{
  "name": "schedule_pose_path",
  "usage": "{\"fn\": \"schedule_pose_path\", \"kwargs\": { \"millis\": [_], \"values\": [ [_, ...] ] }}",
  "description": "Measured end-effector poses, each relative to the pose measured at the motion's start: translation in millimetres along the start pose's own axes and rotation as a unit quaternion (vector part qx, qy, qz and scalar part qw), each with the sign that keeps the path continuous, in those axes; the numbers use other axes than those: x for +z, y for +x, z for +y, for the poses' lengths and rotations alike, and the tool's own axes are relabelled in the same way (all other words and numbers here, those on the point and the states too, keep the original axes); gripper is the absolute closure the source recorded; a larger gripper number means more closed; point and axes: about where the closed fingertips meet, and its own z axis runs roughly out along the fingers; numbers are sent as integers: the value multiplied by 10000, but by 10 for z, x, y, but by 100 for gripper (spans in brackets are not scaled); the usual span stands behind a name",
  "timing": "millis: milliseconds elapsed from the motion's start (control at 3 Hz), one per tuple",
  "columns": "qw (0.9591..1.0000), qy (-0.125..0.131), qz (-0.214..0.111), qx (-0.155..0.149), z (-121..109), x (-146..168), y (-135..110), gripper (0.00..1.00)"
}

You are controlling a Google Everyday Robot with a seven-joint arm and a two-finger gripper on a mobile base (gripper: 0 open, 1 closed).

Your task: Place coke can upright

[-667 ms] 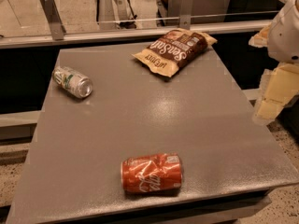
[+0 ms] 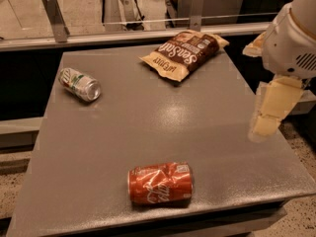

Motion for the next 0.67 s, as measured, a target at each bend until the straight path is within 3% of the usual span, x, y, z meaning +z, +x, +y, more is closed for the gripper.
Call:
{"fn": "schedule_pose_path", "kwargs": {
  "millis": [667],
  "values": [
    [9968,-693,-146,-373,877,154,-952,0]
  ]
}}
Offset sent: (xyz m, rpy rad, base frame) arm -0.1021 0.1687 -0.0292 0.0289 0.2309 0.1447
